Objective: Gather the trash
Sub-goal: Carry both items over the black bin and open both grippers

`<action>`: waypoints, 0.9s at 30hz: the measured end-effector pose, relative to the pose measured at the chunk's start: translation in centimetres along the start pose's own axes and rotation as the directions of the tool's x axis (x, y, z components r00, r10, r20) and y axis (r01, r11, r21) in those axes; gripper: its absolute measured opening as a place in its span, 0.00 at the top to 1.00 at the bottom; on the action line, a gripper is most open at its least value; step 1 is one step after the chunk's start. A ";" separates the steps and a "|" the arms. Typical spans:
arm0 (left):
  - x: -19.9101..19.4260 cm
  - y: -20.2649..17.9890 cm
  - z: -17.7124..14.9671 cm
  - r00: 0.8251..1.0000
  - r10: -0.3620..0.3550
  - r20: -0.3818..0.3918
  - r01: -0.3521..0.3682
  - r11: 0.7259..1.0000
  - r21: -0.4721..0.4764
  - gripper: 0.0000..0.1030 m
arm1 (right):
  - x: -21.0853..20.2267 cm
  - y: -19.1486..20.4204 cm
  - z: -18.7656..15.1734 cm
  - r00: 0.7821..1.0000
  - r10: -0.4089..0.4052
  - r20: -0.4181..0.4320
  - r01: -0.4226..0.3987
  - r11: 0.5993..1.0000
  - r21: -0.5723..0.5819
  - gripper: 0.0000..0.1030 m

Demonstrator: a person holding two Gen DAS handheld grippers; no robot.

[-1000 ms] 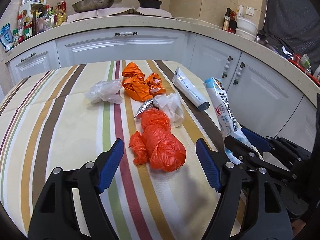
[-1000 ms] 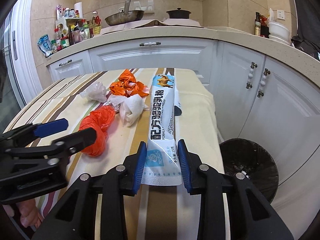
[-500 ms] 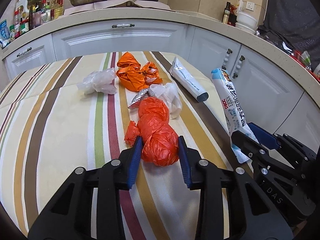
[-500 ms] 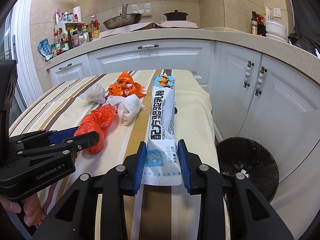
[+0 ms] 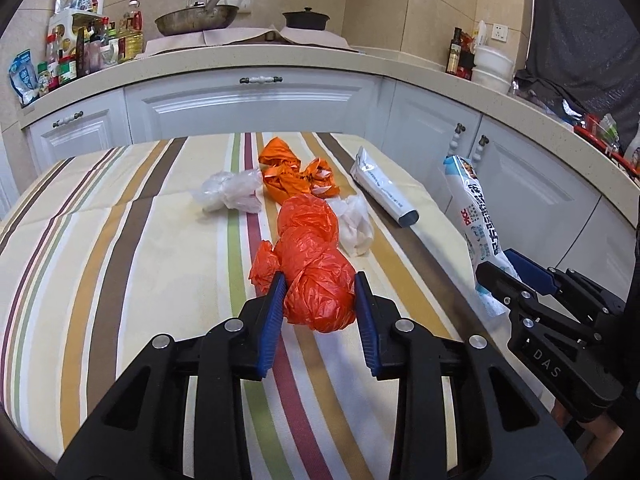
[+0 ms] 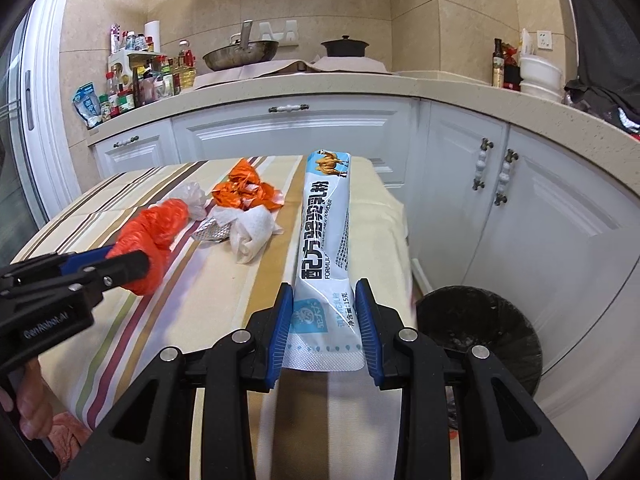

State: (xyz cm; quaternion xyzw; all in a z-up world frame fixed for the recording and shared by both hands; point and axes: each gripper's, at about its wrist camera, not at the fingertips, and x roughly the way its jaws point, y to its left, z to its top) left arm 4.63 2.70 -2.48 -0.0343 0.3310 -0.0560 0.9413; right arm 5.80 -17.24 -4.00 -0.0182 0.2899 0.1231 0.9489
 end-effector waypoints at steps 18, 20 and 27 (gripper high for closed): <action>2.6 -9.7 2.3 0.989 -0.149 0.004 0.147 0.981 0.127 0.68 | -4.1 -7.8 -0.5 0.971 -0.234 0.045 0.229 0.969 0.090 0.68; 3.1 -11.3 2.6 0.987 -0.159 0.005 0.157 0.976 0.151 0.68 | -4.2 -8.8 -0.7 0.968 -0.247 0.043 0.242 0.965 0.104 0.68; 5.6 -16.1 3.6 0.984 -0.177 -0.017 0.176 0.964 0.199 0.68 | -4.3 -12.4 -1.6 0.958 -0.283 0.037 0.275 0.949 0.155 0.68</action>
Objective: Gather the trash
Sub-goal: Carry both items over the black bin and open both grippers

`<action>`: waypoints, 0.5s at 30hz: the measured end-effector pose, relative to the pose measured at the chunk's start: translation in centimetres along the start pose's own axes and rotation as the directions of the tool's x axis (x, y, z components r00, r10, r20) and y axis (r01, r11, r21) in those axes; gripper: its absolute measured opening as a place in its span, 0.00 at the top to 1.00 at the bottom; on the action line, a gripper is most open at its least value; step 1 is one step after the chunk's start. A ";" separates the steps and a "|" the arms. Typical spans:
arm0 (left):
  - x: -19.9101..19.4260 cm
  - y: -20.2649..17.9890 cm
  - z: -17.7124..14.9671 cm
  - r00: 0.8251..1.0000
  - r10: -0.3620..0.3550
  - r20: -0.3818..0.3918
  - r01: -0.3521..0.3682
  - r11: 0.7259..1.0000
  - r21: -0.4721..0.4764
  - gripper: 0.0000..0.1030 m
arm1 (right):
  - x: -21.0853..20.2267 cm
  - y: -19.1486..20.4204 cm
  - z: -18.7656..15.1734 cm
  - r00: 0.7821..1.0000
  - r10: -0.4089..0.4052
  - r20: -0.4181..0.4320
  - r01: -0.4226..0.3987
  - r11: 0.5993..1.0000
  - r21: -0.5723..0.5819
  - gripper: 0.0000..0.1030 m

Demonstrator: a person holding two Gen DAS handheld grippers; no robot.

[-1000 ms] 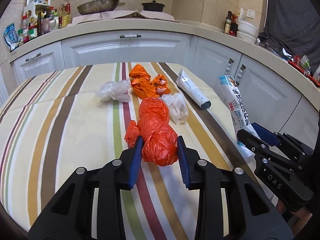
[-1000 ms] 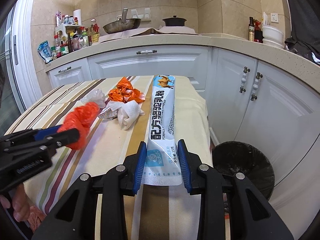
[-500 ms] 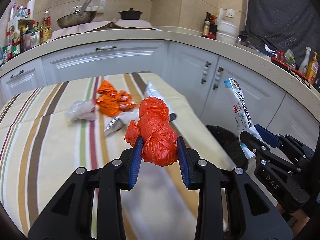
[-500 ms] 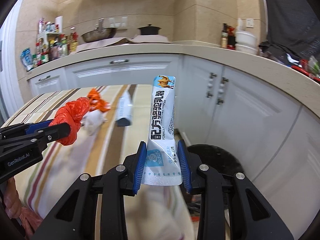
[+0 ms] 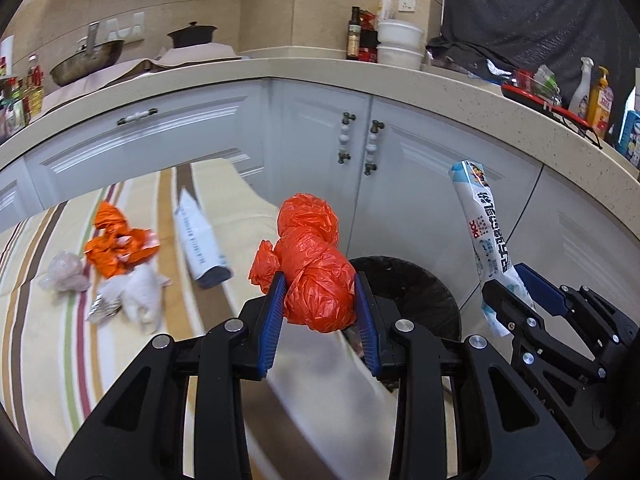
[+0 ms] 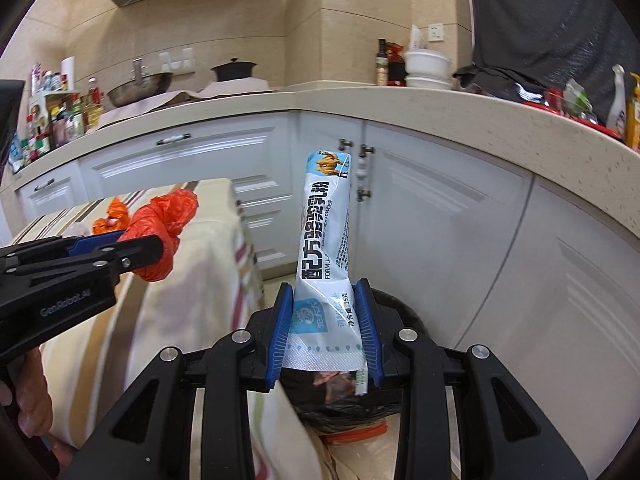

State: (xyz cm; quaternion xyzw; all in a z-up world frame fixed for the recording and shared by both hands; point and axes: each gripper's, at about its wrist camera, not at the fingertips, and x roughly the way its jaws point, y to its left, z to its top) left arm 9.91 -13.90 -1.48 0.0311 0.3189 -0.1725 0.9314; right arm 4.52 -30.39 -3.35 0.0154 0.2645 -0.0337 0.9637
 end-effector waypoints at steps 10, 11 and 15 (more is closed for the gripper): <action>4.8 -4.4 1.7 0.999 -0.011 -0.046 0.013 0.999 0.048 0.68 | 2.5 -4.0 -0.2 0.999 -0.028 -0.017 0.029 0.999 0.044 0.68; 5.4 -4.9 1.9 0.999 -0.008 -0.052 0.011 0.998 0.057 0.68 | 2.8 -4.3 -0.2 0.999 -0.027 -0.018 0.027 0.999 0.045 0.68; 7.6 -5.7 2.4 0.996 0.015 -0.087 -0.010 0.998 0.063 0.51 | 4.3 -5.2 -0.1 1.000 -0.022 -0.021 0.023 0.998 0.050 0.59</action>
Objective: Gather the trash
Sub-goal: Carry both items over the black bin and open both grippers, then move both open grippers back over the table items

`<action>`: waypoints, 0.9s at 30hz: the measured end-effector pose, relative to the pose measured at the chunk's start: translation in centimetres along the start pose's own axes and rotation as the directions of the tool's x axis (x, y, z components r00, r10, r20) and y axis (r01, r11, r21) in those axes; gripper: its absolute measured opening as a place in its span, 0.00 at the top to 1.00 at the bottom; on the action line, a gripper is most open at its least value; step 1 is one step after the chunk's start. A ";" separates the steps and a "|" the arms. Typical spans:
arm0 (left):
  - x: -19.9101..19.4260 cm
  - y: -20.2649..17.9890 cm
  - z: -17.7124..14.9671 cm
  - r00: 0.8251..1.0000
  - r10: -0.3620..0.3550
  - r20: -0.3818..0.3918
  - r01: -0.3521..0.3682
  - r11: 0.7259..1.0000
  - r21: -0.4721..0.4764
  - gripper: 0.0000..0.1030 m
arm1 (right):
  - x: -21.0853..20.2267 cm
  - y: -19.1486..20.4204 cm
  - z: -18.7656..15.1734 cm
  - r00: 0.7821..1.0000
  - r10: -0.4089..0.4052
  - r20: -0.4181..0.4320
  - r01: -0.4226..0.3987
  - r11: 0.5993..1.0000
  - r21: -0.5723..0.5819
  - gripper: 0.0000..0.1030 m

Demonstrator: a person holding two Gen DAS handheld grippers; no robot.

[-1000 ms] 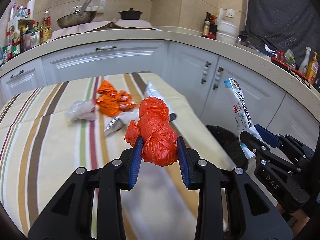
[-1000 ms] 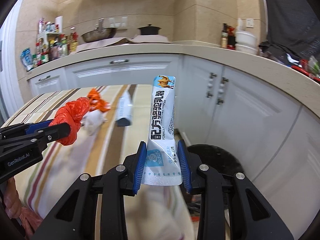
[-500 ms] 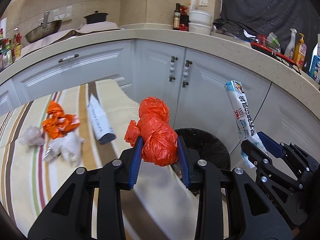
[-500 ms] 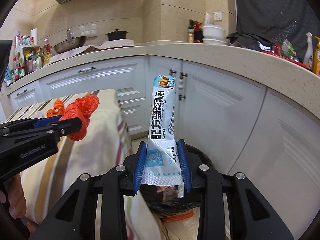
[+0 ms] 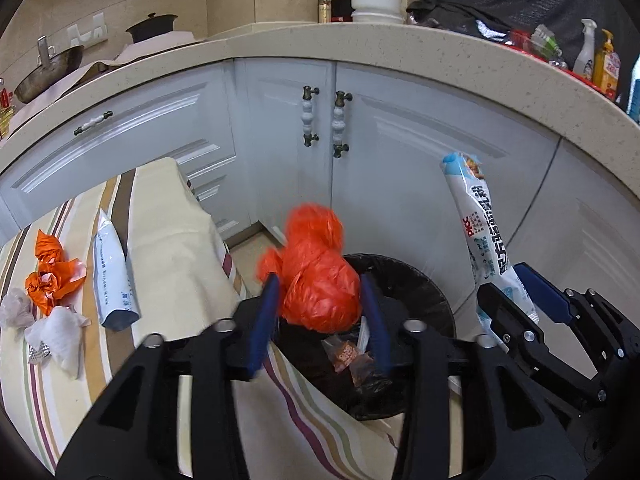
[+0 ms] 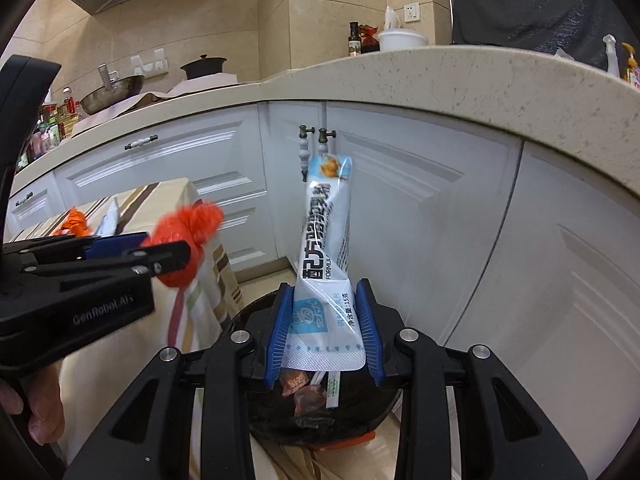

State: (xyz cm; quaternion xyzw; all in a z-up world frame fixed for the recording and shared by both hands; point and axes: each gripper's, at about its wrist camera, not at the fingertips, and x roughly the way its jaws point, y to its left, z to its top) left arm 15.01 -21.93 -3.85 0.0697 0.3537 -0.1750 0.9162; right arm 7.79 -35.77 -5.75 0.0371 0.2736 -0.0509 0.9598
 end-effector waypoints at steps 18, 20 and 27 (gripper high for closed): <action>-4.7 5.0 -1.1 0.999 0.032 0.040 -0.028 0.996 -0.082 0.39 | -1.9 1.9 1.0 0.999 0.013 0.036 -0.013 1.000 0.012 0.47; -5.9 6.3 -1.6 0.998 0.048 0.049 -0.043 0.994 -0.097 0.39 | -2.2 3.1 1.2 0.999 0.032 0.042 -0.032 0.999 -0.003 0.47; -9.3 12.2 -3.8 0.987 0.146 0.064 -0.133 0.977 -0.166 0.38 | -2.7 8.3 1.8 0.992 0.120 0.048 -0.117 0.991 -0.059 0.47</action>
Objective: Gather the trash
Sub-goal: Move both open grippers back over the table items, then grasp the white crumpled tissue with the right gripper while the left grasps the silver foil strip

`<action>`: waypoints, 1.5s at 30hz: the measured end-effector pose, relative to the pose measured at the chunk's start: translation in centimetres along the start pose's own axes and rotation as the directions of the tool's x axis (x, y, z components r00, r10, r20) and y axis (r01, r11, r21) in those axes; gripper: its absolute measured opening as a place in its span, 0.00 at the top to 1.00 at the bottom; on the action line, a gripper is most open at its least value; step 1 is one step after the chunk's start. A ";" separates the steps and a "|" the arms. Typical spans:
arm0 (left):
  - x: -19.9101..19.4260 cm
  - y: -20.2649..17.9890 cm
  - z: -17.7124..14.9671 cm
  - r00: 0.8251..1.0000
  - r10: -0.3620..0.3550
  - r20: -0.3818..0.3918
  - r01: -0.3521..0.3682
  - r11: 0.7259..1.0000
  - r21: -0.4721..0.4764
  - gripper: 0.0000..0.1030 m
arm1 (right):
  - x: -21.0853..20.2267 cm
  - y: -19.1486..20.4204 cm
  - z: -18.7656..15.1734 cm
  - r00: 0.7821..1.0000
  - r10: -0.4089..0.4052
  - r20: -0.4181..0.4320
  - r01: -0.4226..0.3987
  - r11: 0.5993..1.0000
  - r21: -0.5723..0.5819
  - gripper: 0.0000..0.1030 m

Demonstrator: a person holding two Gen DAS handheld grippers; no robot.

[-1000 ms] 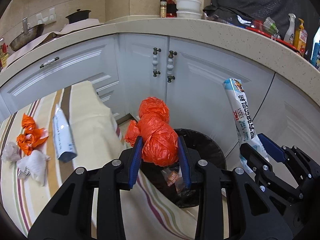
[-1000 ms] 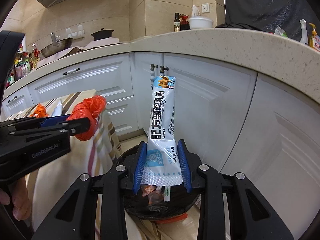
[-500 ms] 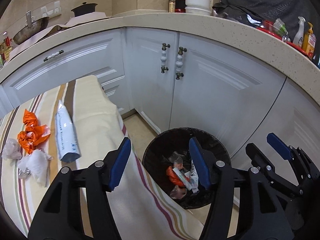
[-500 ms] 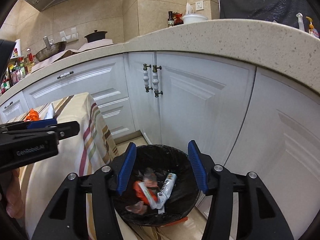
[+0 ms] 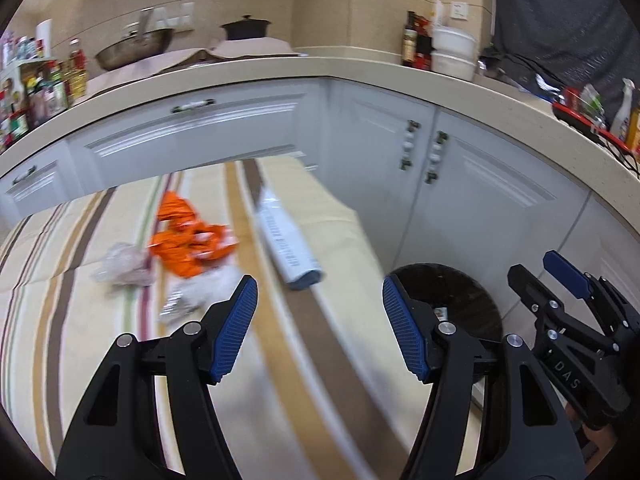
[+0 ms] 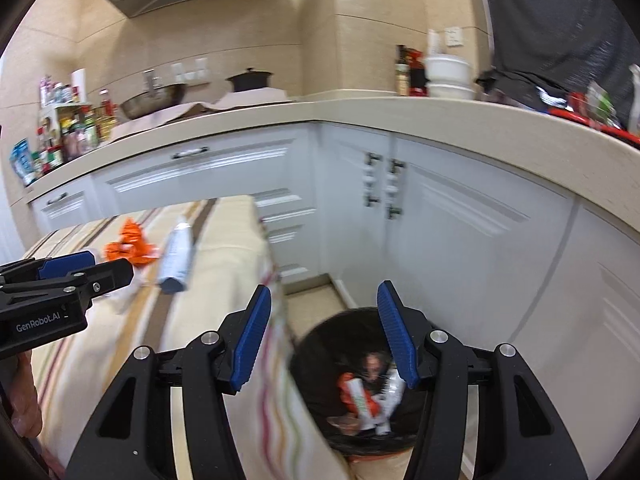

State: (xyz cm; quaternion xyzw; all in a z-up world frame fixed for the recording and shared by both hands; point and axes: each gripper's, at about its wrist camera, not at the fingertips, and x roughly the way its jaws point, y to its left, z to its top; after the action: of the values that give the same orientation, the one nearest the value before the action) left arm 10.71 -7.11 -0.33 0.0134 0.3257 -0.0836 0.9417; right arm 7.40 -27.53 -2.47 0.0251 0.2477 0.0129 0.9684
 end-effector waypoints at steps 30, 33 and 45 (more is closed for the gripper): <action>-2.4 16.9 -4.0 0.976 0.213 -0.055 -0.220 0.950 -0.220 0.38 | 5.9 18.4 1.6 0.951 0.268 -0.157 -0.295 0.937 -0.186 0.47; -2.0 17.2 -4.0 0.977 0.207 -0.061 -0.215 0.950 -0.227 0.38 | 6.9 18.6 1.7 0.946 0.262 -0.193 -0.295 0.940 -0.170 0.46; -0.7 17.1 -3.8 0.983 0.169 -0.078 -0.183 0.957 -0.227 0.38 | 9.9 19.1 1.1 0.895 0.276 -0.352 -0.341 0.930 -0.139 0.67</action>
State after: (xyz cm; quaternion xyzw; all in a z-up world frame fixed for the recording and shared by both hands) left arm 10.66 10.15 -3.41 -0.0661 0.3578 0.0398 0.9306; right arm 16.36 -8.08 -5.19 -0.0344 0.3946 0.1955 0.8971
